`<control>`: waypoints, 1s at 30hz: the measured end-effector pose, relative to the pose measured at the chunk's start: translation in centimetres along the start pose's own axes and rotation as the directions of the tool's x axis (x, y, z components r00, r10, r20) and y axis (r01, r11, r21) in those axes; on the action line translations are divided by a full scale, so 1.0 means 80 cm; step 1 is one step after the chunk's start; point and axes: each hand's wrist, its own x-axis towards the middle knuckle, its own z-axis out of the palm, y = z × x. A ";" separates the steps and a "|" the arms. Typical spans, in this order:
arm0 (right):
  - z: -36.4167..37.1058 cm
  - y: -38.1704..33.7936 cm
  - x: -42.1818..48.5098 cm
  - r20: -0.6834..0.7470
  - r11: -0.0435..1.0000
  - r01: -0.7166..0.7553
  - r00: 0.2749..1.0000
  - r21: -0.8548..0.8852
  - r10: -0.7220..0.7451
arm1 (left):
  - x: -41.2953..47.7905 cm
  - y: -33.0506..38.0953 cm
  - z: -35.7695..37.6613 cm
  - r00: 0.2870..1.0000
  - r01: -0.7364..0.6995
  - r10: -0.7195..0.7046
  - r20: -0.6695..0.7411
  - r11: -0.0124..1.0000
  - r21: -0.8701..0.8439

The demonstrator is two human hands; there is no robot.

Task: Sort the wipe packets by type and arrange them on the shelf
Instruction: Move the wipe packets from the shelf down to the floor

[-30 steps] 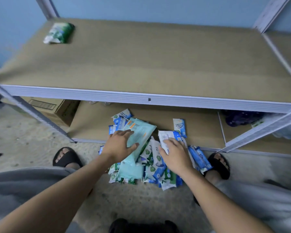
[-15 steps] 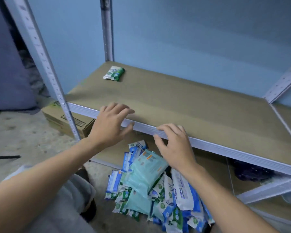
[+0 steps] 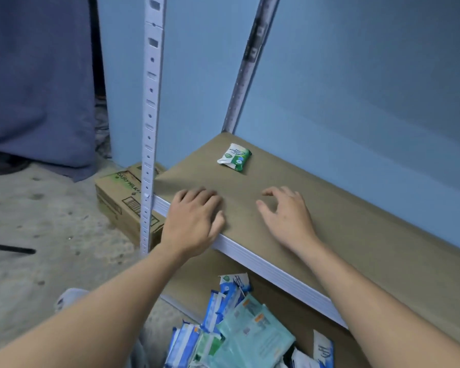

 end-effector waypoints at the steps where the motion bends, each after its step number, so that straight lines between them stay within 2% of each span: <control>1: 0.008 -0.005 0.017 0.007 1.000 0.001 1.000 -0.001 -0.001 | 0.000 -0.001 0.003 1.000 0.003 -0.003 -0.016 1.000 -0.014; 8: 0.058 -0.023 0.121 0.047 1.000 0.019 0.999 0.022 -0.020 | 0.006 -0.009 0.029 0.968 -0.058 0.039 -0.249 0.996 -0.072; 12: 0.080 -0.029 0.170 0.096 0.998 0.062 0.993 0.017 -0.064 | 0.008 -0.011 0.034 0.948 -0.077 0.050 -0.313 0.994 -0.076; 18: 0.102 -0.046 0.200 0.218 0.995 0.084 0.972 0.047 -0.092 | 0.008 -0.010 0.035 0.948 -0.075 0.043 -0.316 0.993 -0.088; 25: 0.106 -0.044 0.195 0.016 0.996 -0.001 1.000 0.087 -0.001 | 0.009 -0.011 0.035 0.956 -0.059 0.032 -0.292 0.994 -0.087; 30: 0.108 -0.037 0.193 0.056 0.996 -0.082 0.995 0.019 0.081 | 0.009 -0.011 0.035 0.957 -0.059 0.033 -0.289 0.995 -0.081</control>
